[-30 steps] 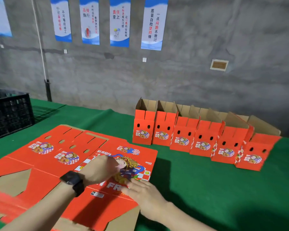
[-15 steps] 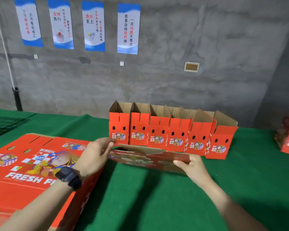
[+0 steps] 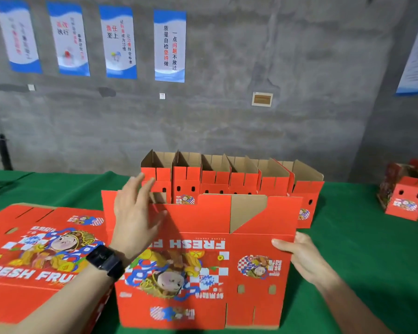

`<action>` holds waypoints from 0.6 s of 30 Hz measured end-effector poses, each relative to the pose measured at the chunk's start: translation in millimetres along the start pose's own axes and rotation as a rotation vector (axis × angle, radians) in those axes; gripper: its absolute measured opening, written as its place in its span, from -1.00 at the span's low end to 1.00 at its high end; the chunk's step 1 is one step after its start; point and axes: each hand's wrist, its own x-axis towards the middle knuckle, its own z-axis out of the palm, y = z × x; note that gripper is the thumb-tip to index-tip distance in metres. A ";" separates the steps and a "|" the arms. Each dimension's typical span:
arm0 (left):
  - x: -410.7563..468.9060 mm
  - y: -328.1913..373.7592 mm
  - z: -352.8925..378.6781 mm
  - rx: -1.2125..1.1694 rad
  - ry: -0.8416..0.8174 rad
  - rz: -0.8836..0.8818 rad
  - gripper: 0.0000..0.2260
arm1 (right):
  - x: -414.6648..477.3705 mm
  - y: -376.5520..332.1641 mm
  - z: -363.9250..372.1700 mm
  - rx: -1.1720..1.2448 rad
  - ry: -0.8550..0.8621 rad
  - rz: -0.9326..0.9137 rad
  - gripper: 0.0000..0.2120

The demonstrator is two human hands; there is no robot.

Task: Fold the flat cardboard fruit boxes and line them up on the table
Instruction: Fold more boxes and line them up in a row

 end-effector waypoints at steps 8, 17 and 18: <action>1.6 -8.1 -6.9 0.036 -0.117 -0.117 -0.77 | 7.8 16.9 -7.5 0.046 0.038 0.079 -0.62; 2.6 5.0 -0.4 -0.064 -0.019 -0.053 -0.77 | -9.8 9.9 57.6 -0.571 0.586 -0.634 -0.55; 2.5 4.8 -0.5 -0.071 -0.017 -0.048 -0.77 | -12.2 7.0 68.0 -0.590 0.476 -0.655 -0.57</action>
